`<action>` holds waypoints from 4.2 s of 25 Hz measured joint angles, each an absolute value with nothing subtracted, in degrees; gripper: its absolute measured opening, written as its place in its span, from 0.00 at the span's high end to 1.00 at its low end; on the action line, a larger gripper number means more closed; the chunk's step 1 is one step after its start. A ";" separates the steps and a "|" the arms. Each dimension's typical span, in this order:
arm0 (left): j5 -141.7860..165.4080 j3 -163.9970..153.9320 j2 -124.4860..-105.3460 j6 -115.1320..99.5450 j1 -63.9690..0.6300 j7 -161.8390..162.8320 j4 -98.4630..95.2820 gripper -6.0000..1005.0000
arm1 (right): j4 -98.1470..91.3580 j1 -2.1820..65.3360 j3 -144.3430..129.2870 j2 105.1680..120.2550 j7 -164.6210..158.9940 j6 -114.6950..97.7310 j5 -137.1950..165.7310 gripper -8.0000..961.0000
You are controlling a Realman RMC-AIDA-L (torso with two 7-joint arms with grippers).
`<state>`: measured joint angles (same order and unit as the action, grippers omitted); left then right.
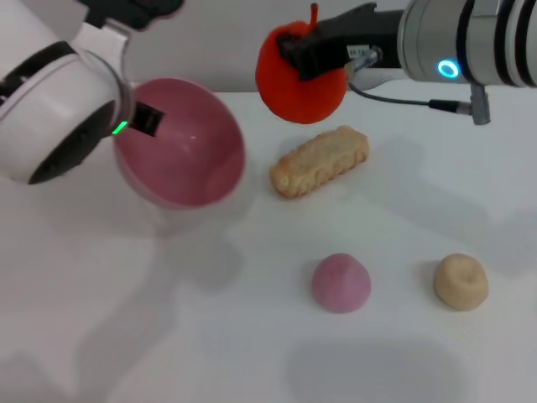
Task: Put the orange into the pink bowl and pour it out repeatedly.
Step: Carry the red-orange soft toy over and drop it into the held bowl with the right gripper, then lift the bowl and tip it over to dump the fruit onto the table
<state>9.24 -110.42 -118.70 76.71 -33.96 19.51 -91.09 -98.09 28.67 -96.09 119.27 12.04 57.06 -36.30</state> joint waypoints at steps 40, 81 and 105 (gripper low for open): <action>15.77 -116.36 -118.53 73.98 -34.58 15.15 -95.77 0.95 | -87.47 25.49 -82.90 118.88 5.61 59.91 -26.92 0.37; 49.94 -146.62 -118.99 67.27 -27.83 10.90 -89.50 0.95 | -85.16 20.41 -73.01 118.96 10.46 62.31 -27.22 0.37; 69.69 -155.41 -119.09 64.75 -24.99 6.65 -83.45 0.95 | -85.07 20.61 -74.48 119.10 9.98 62.41 -27.25 0.37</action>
<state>69.69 -155.41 -119.09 64.75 -24.99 6.65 -83.45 -85.07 20.61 -74.48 119.10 9.98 62.41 -27.25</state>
